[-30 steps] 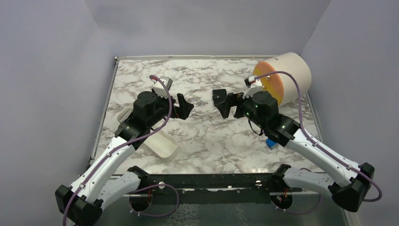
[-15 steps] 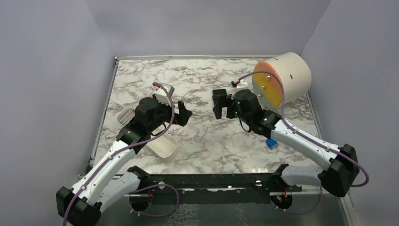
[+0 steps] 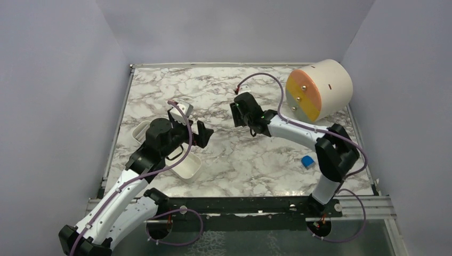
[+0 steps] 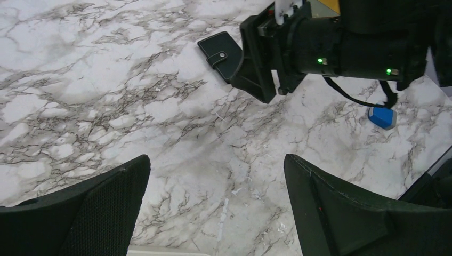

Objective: Put the credit cards into the card holder
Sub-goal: Open the card holder at the center of the board.

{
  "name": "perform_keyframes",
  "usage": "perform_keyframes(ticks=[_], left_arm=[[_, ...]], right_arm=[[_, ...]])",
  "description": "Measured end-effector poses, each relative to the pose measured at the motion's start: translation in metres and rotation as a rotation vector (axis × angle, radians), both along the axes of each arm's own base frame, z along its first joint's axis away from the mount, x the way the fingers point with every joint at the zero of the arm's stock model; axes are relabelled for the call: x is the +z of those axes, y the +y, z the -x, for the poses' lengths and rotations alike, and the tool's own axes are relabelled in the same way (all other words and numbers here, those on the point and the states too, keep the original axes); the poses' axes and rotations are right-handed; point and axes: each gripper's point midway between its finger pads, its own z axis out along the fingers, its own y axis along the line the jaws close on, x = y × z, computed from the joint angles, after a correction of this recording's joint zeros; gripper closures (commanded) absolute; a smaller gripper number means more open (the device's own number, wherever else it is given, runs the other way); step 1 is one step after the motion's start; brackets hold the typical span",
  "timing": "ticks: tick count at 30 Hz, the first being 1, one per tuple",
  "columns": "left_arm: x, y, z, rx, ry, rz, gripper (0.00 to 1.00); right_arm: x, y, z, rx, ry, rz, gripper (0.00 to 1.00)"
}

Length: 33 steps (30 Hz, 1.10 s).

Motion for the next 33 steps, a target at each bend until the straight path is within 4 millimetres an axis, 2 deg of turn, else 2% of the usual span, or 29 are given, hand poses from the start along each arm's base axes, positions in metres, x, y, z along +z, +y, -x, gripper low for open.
perform_keyframes(ticks=[4,8,15,23,26,29,33], left_arm=[[-0.005,0.002,0.002,0.000,-0.001,-0.011,0.01],[-0.005,0.004,0.003,0.003,-0.007,-0.018,0.01],[0.002,0.008,0.005,0.014,-0.042,-0.015,0.01],[0.004,0.011,0.005,0.023,-0.055,-0.020,0.01],[0.002,0.011,0.005,0.022,-0.052,-0.024,0.01],[-0.002,0.011,0.003,0.022,-0.043,-0.031,0.01],[-0.005,0.010,0.002,0.021,-0.032,-0.040,0.01]], right_arm=[[-0.016,0.008,-0.023,-0.005,0.002,0.051,0.52],[-0.021,0.008,-0.048,-0.035,-0.001,0.060,0.53],[-0.030,-0.020,-0.087,-0.133,-0.001,0.087,0.57],[-0.047,-0.047,-0.102,-0.151,0.079,0.027,0.57],[-0.060,-0.055,-0.106,-0.163,0.109,0.022,0.56],[-0.082,-0.054,-0.104,-0.159,0.149,0.029,0.57],[-0.083,-0.050,-0.104,-0.148,0.136,0.004,0.57]])
